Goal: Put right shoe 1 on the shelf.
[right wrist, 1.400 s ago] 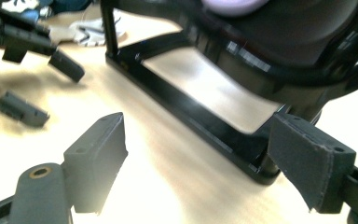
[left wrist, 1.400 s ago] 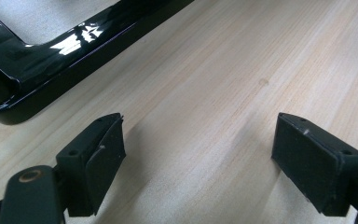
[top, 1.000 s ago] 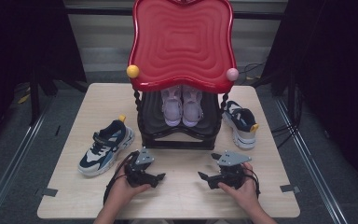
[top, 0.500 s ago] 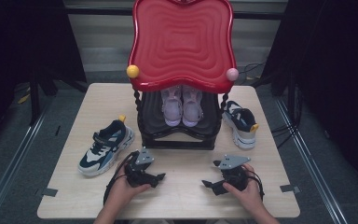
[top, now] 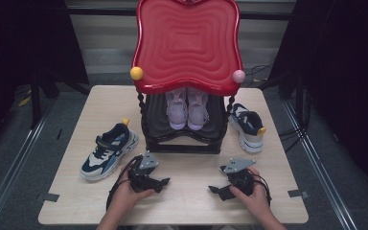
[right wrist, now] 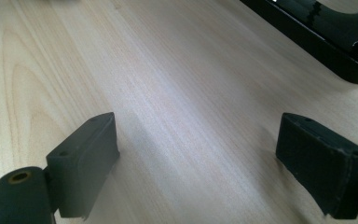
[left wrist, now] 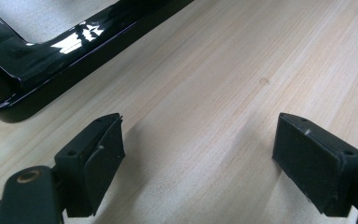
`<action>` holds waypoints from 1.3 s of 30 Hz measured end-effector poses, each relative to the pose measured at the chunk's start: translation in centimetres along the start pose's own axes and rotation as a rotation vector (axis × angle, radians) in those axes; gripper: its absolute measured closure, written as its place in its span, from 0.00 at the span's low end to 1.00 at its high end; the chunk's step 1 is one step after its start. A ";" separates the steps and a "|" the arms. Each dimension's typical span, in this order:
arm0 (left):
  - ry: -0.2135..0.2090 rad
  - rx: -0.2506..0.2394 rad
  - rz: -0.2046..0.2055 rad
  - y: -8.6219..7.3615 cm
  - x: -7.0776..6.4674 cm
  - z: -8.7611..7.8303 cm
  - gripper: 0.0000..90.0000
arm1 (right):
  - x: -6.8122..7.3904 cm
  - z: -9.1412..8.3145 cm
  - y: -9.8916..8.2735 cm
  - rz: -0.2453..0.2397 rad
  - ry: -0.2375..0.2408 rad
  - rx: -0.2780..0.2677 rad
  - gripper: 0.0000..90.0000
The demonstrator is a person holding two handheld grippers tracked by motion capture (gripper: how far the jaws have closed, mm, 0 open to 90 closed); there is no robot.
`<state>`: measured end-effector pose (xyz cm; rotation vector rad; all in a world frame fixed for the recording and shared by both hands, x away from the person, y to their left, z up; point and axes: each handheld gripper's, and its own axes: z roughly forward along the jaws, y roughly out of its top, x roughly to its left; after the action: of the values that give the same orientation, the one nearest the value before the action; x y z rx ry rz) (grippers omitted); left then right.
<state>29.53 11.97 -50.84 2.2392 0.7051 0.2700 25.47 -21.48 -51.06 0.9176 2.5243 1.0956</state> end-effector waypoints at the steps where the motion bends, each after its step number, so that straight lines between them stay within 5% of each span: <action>1: 0.000 -0.003 -0.003 0.0 0.0 0.0 0.17 | 0.0 0.0 0.0 0.001 0.000 0.000 0.13; 32: 0.005 0.003 -0.010 -0.1 -0.1 0.0 0.15 | -0.3 0.0 0.0 -0.018 0.020 0.001 0.13; 39: 0.028 0.085 -0.033 0.5 -0.1 -0.5 0.17 | -0.3 0.0 0.0 -0.019 0.021 0.000 0.13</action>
<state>29.43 11.92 -50.08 2.3055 0.7807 0.2596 25.69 -21.63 -51.07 0.8848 2.5448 1.1050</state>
